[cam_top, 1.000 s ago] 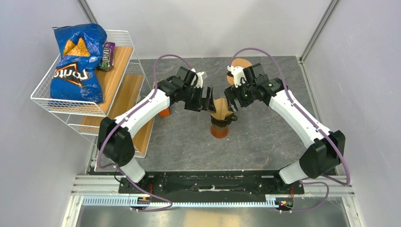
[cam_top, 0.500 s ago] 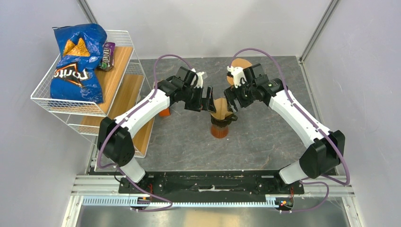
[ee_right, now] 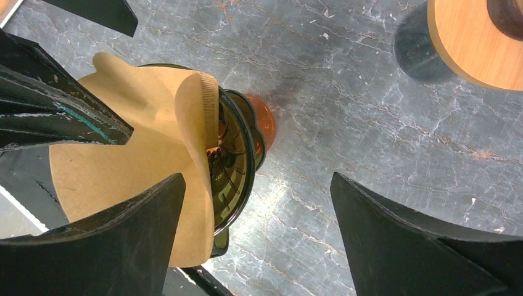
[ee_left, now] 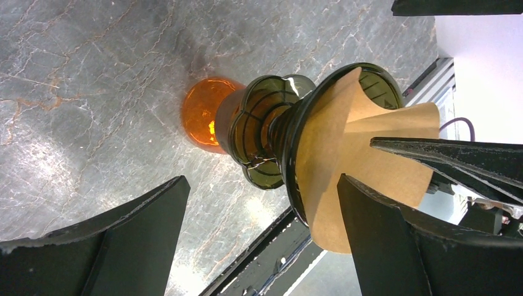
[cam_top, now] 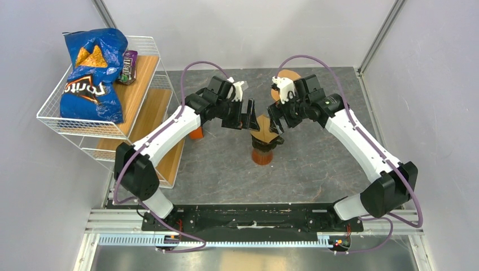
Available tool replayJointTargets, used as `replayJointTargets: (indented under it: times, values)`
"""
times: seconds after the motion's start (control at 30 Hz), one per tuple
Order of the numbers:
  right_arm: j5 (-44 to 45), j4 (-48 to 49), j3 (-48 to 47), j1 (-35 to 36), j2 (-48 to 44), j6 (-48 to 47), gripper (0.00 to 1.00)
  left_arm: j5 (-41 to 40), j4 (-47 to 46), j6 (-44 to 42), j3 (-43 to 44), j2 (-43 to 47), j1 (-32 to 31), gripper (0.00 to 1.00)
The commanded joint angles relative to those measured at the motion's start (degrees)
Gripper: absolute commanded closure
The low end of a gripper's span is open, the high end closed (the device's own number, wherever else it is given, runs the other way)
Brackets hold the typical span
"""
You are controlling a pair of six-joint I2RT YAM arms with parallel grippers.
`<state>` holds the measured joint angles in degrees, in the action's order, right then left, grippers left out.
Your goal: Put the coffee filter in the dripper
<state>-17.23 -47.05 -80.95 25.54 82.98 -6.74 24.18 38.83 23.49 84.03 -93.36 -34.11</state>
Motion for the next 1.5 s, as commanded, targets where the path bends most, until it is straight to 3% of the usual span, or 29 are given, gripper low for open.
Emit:
replayJointTargets:
  times: [0.0,0.5,0.77,1.03,1.27,1.47]
  values:
    - [-1.7,1.5,-2.7,0.0,-2.5,-0.5,0.04,1.8,-1.7,-1.3,2.8,2.8,-0.2,0.01]
    - [-0.8,4.2,-7.9,-0.7,-10.2,1.2,0.03,-5.1,6.6,-11.2,14.0,8.8,0.0,0.01]
    - [4.4,4.0,-11.6,-3.9,-13.0,6.6,0.03,-7.8,21.7,-15.3,29.4,5.7,2.9,0.01]
    - [7.3,0.9,-5.5,-12.5,-17.6,12.6,0.03,-15.8,27.6,-19.4,27.6,7.1,8.5,0.01]
    - [7.0,0.8,6.4,-17.5,-22.7,13.2,0.03,-24.0,23.5,-21.2,15.4,11.6,8.6,0.0]
    - [5.7,1.3,8.5,-18.0,-23.4,13.1,0.03,-25.9,22.7,-21.9,13.0,12.4,8.6,0.0]
